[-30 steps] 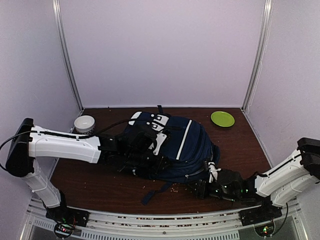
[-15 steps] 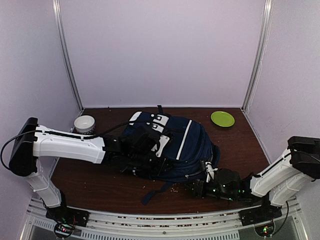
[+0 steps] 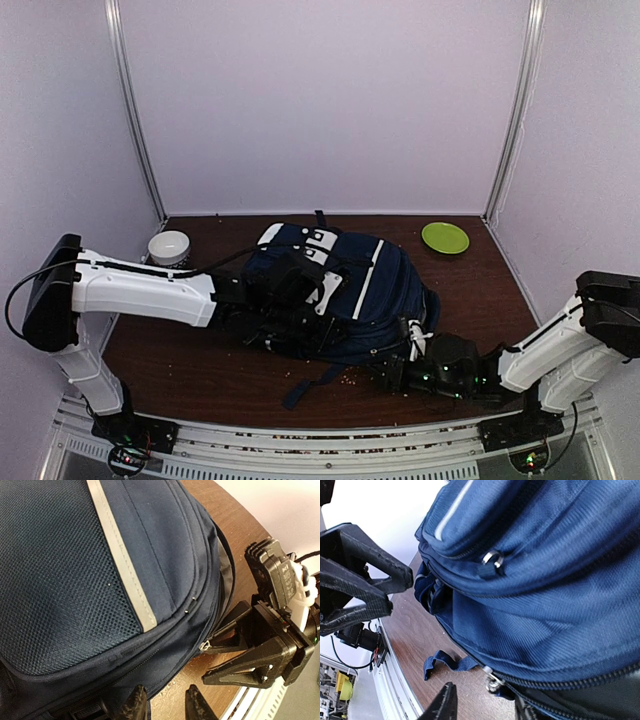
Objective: Pack the student bag
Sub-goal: Zip the student bag at the center of the board.
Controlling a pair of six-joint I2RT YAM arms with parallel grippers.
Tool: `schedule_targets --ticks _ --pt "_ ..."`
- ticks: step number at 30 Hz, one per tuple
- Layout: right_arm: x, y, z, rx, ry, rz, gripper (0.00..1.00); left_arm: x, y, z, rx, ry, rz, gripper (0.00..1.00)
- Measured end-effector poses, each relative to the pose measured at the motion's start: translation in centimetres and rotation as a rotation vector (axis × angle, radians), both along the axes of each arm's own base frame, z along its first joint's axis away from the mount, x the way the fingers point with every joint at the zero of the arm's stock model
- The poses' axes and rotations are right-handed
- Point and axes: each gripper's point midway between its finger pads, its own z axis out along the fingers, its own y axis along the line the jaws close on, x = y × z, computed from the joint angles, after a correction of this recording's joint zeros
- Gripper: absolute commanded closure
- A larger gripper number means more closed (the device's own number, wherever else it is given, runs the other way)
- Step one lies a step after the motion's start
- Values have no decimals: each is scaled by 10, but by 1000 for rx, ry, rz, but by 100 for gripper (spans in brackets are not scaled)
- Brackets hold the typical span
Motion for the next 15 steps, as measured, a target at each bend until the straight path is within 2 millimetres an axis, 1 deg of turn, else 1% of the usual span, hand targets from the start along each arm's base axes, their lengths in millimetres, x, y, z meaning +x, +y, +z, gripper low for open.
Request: schedule_targets --ticks 4,15 --pt "3 1 3 3 -6 -6 67 0 0 0 0 0 0 53" --pt "8 1 -4 -34 13 -37 70 0 0 0 0 1 -1 53"
